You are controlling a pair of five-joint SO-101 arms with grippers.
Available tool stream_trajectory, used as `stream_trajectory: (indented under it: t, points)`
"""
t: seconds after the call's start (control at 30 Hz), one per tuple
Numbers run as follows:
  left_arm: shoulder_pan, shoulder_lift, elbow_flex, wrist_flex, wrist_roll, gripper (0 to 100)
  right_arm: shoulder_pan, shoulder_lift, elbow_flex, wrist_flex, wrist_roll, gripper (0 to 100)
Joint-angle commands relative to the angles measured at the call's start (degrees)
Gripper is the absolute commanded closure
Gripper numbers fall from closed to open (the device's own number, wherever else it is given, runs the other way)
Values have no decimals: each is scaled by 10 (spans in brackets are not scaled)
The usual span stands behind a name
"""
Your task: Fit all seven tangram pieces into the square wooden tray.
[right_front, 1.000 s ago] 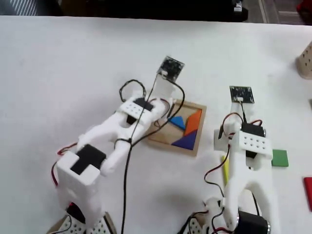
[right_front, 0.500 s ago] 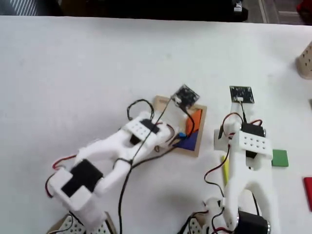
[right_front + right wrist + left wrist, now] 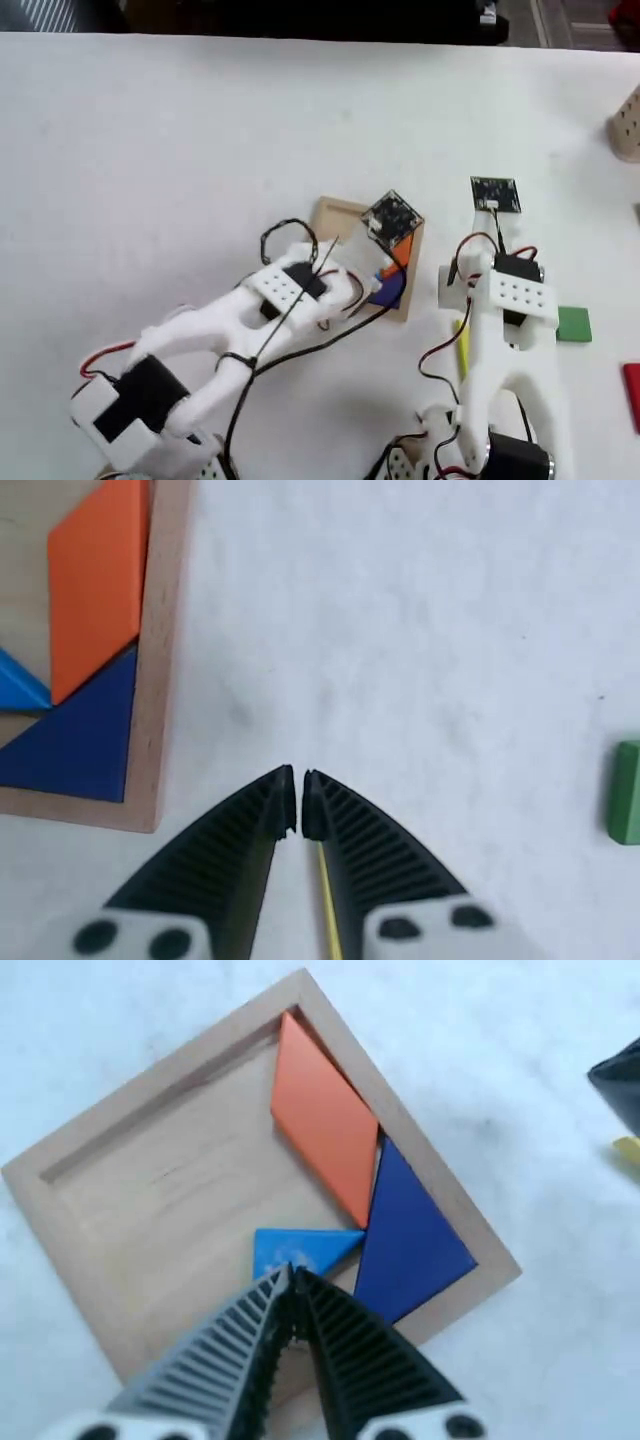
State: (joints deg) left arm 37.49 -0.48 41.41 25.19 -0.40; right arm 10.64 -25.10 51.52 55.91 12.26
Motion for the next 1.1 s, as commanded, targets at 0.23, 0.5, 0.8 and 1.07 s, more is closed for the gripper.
stream_trajectory:
  t: [0.23, 0.5, 0.8, 1.07]
  points:
    - [48, 7, -18, -18, -9, 978, -7, -14, -4, -9, -4, 977]
    - [36, 114, -100, -18, 36, 979, -7, -14, -4, -9, -4, 977]
    - [7, 119, -108, -69, 40, 979, -7, -15, -4, -8, -4, 977]
    - [-36, 119, -108, -116, 40, 979, -7, -15, -4, -8, -4, 977]
